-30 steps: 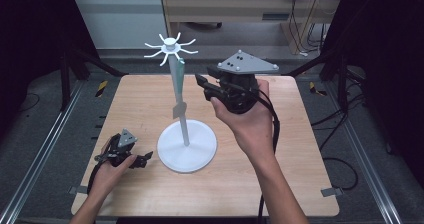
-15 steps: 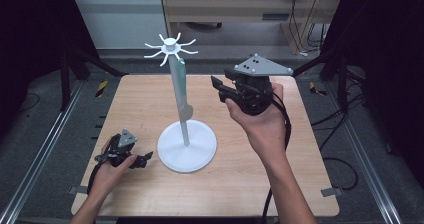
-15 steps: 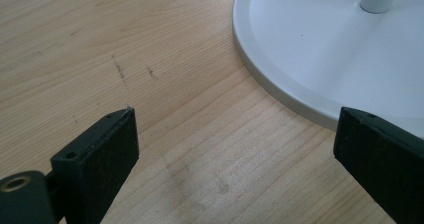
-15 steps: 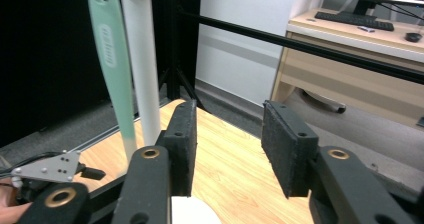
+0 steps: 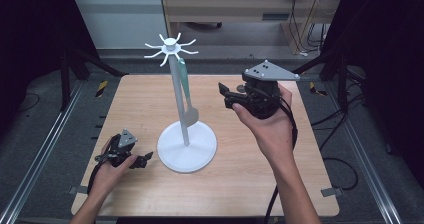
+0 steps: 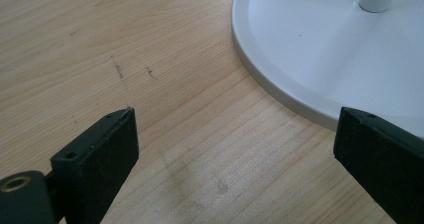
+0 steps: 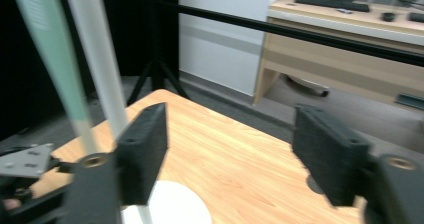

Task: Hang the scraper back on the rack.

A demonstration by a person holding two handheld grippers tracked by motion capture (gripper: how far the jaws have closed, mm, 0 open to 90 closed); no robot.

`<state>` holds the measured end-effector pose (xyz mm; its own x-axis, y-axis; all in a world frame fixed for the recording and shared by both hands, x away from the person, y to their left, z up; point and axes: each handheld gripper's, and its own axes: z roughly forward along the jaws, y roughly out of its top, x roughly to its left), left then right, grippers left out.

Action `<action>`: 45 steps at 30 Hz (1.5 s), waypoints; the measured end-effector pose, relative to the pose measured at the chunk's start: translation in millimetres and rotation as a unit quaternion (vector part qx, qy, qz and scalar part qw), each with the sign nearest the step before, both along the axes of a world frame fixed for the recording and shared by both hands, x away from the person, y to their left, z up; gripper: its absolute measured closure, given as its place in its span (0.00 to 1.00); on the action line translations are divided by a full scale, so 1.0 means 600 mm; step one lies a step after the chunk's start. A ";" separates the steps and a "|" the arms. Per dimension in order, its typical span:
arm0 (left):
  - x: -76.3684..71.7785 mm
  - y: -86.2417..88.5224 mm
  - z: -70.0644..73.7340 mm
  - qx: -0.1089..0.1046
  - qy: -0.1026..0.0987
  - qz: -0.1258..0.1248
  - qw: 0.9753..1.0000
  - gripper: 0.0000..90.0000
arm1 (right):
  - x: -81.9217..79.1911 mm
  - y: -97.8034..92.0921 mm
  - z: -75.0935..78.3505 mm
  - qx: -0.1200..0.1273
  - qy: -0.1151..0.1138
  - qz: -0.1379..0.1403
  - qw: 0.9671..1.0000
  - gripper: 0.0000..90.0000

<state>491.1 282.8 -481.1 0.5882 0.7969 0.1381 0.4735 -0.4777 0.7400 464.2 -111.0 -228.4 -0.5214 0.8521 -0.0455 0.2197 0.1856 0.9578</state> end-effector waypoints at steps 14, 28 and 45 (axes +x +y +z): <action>0.000 0.004 0.001 -0.002 0.000 0.004 1.000 0.04 | -0.003 -0.051 -0.062 -0.023 0.011 -0.045 0.999 0.12; -0.003 0.007 0.004 -0.005 -0.005 0.007 1.000 0.04 | -0.033 -0.107 -0.165 -0.021 0.033 -0.066 0.997 0.10; -0.004 0.013 0.005 -0.011 -0.009 0.013 1.000 0.04 | -0.031 -0.167 -0.286 -0.011 0.077 -0.102 0.992 0.10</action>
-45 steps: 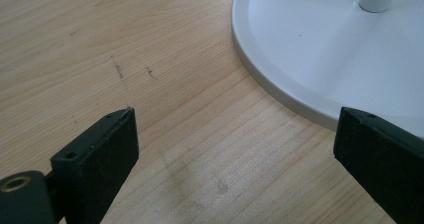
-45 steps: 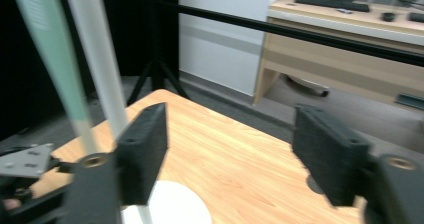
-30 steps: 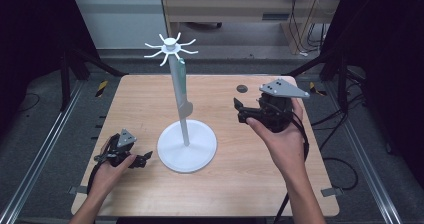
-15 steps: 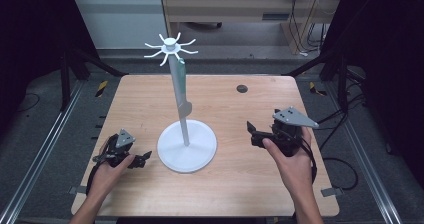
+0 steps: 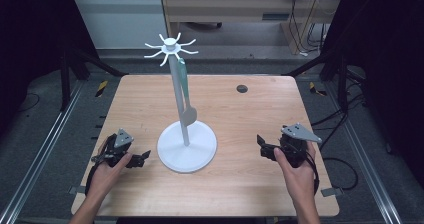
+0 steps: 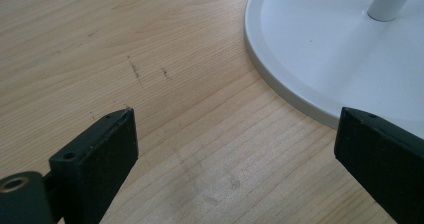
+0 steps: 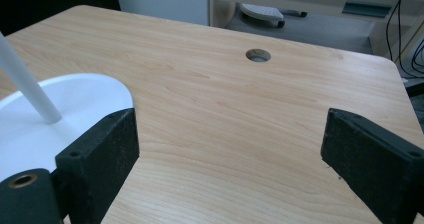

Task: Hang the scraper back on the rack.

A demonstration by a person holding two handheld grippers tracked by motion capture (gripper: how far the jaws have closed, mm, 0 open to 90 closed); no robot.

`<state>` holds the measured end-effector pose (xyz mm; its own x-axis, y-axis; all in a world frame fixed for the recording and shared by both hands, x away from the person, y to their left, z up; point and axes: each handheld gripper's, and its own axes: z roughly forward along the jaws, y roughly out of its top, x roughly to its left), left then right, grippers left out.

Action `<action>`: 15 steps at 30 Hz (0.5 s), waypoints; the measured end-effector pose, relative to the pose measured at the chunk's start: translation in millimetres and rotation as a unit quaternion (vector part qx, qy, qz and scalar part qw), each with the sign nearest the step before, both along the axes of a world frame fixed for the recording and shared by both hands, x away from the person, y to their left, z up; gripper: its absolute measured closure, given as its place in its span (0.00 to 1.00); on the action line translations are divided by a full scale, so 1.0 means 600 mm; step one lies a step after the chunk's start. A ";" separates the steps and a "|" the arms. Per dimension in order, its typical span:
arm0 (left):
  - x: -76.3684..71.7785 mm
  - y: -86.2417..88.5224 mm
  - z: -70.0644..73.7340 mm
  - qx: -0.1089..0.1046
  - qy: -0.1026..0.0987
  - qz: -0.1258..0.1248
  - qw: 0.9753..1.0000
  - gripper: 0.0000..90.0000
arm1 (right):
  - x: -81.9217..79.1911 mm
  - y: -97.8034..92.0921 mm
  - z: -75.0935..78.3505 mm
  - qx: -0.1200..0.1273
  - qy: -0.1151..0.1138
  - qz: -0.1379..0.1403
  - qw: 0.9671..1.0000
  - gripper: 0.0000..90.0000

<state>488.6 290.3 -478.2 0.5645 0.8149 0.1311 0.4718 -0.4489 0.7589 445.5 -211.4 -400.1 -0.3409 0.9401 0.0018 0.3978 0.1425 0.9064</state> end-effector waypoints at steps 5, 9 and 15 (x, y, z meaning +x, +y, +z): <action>0.000 0.001 0.000 -0.001 0.000 0.001 1.000 0.04 | 0.012 -0.004 -0.021 -0.003 0.008 -0.008 1.000 0.11; 0.001 0.002 0.000 0.000 0.000 0.002 1.000 0.04 | 0.021 -0.003 -0.036 -0.006 0.017 -0.010 1.000 0.11; 0.001 0.003 0.001 0.002 0.000 0.002 1.000 0.04 | 0.032 0.004 -0.056 -0.016 0.032 -0.004 0.999 0.11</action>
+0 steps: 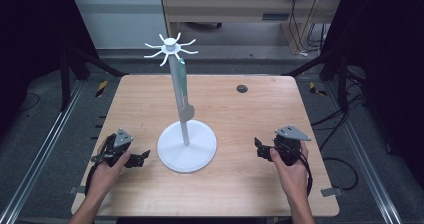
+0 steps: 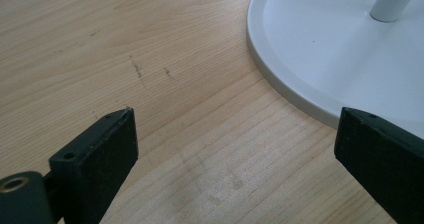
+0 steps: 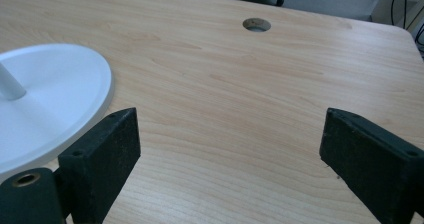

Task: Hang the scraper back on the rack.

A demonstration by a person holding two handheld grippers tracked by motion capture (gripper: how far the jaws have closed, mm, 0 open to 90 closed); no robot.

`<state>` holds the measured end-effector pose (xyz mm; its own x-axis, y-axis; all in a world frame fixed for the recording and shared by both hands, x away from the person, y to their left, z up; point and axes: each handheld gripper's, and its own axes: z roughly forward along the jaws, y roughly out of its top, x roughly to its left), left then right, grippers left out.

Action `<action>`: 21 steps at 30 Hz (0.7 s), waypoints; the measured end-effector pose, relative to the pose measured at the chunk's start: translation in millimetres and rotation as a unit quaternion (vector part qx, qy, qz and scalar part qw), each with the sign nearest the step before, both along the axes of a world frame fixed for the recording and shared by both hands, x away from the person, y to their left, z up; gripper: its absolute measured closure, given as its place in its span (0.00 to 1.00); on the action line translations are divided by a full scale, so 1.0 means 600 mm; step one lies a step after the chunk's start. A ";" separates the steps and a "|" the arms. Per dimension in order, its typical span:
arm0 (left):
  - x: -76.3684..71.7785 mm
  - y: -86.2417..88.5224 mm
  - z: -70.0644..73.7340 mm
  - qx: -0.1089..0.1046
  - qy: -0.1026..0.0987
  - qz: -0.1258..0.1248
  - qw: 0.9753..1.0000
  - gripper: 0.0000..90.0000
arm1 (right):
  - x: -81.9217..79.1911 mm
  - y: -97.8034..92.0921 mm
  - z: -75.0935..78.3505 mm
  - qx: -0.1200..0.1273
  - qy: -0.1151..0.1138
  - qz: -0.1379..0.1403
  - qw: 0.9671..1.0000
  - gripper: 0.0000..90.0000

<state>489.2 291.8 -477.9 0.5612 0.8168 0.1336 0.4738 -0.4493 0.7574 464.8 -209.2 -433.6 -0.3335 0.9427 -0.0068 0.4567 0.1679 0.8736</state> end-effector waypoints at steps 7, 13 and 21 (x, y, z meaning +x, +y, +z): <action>0.000 -0.001 0.000 -0.001 0.000 0.001 1.000 0.04 | 0.010 0.004 -0.022 -0.007 0.016 0.004 1.000 0.11; 0.001 0.000 -0.001 0.001 0.001 0.000 1.000 0.04 | 0.016 0.005 -0.041 -0.010 0.029 0.004 1.000 0.11; 0.001 0.000 -0.001 0.002 0.002 0.000 1.000 0.04 | 0.019 0.005 -0.059 -0.019 0.042 0.004 0.999 0.11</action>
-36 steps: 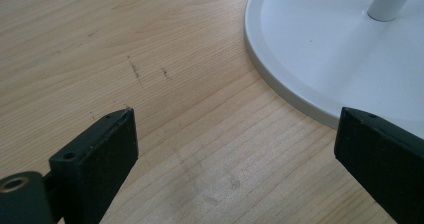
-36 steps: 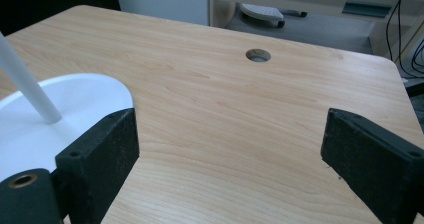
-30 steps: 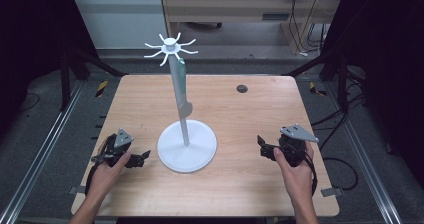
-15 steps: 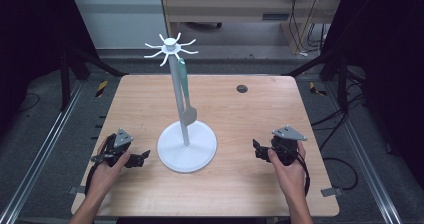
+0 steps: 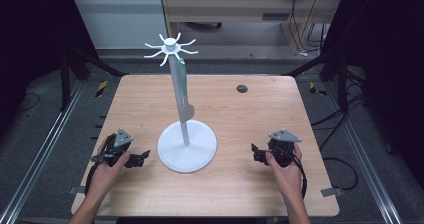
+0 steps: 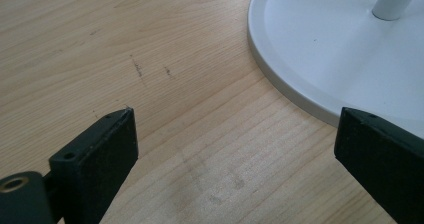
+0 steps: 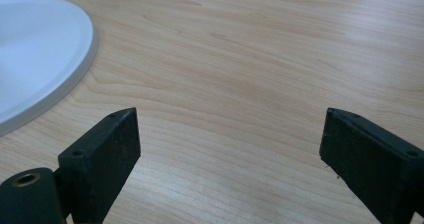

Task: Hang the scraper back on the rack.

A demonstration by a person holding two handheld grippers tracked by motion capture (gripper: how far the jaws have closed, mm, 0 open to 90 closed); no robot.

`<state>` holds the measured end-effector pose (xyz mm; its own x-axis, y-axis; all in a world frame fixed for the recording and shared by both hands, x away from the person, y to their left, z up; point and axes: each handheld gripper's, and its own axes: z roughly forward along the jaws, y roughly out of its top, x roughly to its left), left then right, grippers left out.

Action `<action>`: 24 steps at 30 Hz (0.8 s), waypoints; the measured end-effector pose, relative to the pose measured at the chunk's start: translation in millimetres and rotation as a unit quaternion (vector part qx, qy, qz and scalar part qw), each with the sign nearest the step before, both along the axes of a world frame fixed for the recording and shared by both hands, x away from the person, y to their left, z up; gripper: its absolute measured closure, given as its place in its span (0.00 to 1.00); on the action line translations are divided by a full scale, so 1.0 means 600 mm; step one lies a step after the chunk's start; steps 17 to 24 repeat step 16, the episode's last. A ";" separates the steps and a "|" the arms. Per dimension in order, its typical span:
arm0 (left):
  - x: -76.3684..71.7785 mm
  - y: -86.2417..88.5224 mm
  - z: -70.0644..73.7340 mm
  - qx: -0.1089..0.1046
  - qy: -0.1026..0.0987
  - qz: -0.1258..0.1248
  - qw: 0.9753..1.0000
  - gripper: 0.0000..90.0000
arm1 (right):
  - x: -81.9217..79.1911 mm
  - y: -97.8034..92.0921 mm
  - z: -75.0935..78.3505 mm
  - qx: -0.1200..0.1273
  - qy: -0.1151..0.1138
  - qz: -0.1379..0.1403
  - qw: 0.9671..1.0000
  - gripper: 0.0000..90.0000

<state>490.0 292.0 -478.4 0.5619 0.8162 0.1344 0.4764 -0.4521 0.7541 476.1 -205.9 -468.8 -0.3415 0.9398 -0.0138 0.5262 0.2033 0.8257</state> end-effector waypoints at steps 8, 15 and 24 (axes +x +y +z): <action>0.001 -0.003 -0.001 0.000 -0.001 0.000 1.000 0.04 | -0.001 0.000 -0.026 -0.002 0.023 0.004 1.000 0.11; 0.004 -0.006 -0.002 0.003 0.000 -0.003 1.000 0.04 | -0.009 0.005 -0.034 0.006 0.038 0.011 0.999 0.11; 0.005 -0.006 -0.001 0.003 0.001 -0.003 1.000 0.04 | -0.010 0.008 -0.032 0.010 0.038 0.006 0.999 0.11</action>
